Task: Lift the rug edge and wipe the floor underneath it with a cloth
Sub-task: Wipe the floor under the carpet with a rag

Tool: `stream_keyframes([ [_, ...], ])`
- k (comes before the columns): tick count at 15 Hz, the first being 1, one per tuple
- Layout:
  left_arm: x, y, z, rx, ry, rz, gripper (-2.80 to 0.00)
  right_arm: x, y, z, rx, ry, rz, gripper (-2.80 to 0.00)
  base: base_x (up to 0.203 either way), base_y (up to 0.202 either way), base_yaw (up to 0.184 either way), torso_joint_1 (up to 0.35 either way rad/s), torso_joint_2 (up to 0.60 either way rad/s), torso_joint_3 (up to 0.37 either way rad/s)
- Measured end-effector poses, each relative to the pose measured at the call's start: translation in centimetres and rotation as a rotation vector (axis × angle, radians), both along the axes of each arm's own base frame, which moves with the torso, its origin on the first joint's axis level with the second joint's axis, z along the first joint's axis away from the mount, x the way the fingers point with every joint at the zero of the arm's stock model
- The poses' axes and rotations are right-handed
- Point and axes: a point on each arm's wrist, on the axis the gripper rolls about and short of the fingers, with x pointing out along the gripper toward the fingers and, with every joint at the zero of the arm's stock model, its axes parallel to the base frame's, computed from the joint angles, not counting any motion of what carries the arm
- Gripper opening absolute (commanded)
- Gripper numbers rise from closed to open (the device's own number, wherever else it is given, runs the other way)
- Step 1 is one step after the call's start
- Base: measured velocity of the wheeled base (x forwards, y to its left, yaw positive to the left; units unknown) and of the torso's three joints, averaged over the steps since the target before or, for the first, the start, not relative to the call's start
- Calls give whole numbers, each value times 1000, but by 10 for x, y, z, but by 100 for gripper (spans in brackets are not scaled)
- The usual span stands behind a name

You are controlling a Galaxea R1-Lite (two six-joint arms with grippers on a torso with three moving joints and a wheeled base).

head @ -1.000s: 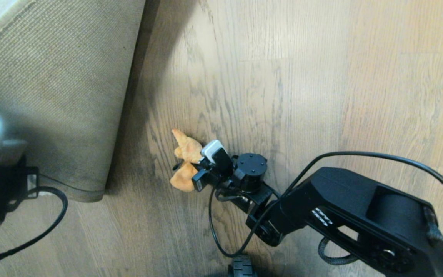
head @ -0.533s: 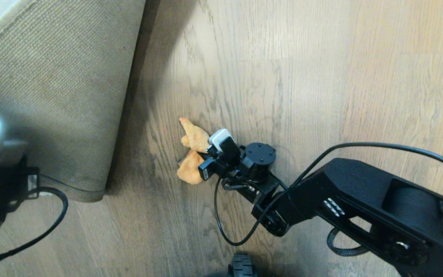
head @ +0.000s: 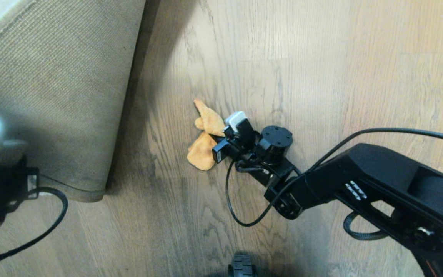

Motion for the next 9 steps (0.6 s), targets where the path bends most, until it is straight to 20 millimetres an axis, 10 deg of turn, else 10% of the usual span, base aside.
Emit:
stream_keyframes([
  [9,0,-1,1,0,-4,-6,-280,12,-22,12,7,-13,-63,-280,0,0,0,0,0,0],
])
